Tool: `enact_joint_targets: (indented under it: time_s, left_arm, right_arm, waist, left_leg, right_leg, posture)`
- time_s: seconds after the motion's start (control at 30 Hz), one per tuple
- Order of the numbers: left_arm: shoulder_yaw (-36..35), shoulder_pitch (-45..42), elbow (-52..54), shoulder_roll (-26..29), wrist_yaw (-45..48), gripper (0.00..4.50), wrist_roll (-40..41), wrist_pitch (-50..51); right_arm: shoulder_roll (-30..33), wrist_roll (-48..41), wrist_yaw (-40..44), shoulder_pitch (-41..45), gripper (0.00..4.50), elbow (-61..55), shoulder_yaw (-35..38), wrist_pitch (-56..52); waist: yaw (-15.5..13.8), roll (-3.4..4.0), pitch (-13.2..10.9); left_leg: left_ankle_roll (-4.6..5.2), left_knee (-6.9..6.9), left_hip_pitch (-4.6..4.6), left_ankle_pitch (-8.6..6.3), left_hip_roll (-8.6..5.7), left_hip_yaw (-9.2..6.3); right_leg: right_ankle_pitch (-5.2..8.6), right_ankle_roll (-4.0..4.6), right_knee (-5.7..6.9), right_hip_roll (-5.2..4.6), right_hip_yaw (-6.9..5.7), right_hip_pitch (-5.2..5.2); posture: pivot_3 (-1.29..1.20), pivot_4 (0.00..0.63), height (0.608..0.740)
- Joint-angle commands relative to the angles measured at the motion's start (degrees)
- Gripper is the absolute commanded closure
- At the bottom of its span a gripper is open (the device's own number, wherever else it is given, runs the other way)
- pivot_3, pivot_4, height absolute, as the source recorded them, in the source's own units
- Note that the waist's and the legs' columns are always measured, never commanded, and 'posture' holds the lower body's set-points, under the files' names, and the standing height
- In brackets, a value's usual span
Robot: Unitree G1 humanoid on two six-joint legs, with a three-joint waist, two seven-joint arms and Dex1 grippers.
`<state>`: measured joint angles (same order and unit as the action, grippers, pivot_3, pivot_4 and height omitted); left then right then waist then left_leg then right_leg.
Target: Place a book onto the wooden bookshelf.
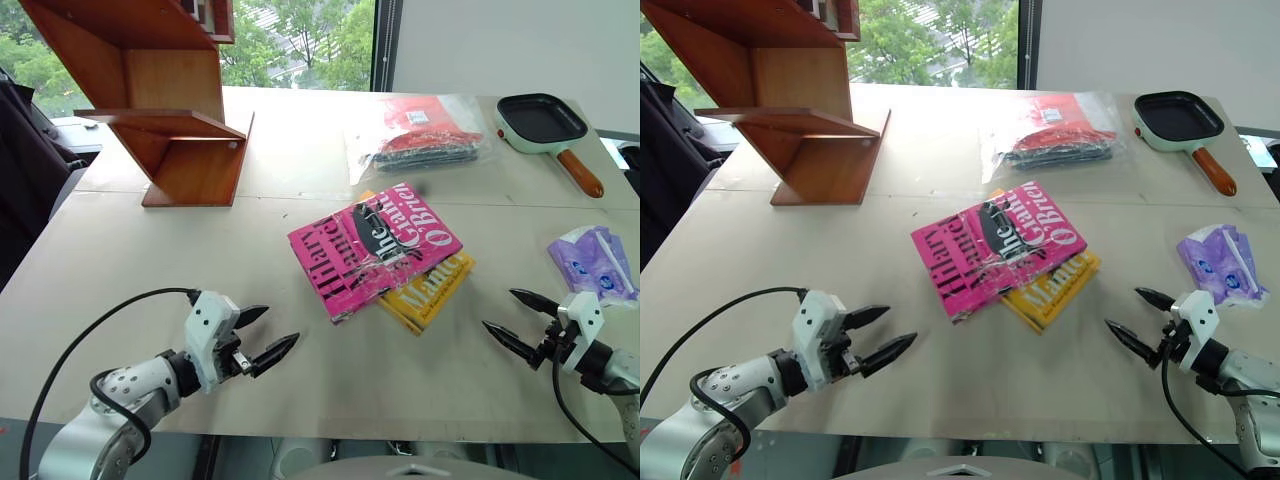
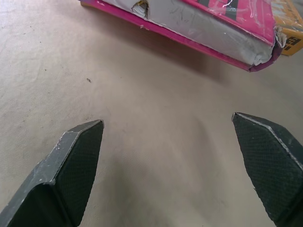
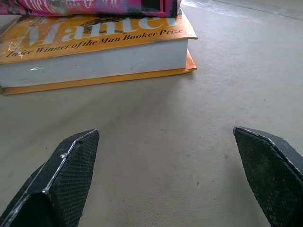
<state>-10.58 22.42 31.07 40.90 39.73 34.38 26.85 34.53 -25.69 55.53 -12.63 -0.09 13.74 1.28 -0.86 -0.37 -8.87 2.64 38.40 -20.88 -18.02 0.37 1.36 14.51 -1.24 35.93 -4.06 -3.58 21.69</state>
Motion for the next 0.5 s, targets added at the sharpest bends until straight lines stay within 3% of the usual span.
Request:
enact_joint_targets:
  time_s: [0.03,0.5]
  left_arm:
    - [0.8,0.0,0.3,-1.4,1.2,0.02,-1.2,-2.8]
    - [1.7,0.6,-0.3,-4.8,3.0,0.02,-3.9,-5.4]
  right_arm:
    - [0.7,-0.7,0.7,-0.1,0.0,-1.2,1.9,0.9]
    - [1.7,0.3,0.7,1.2,0.0,0.5,2.4,1.2]
  waist:
    - [0.0,0.01,0.0]
    - [0.0,0.07,0.0]
  left_leg:
    - [0.0,0.0,0.0,0.0,0.0,0.0]
    - [0.04,0.02,-0.01,-0.02,-0.01,0.01]
  right_leg:
    - [0.0,0.0,0.0,0.0,0.0,0.0]
    - [-0.07,-0.12,-0.01,0.0,-0.03,-0.01]
  posture:
    - [0.0,0.15,0.74]
    - [0.0,0.15,0.74]
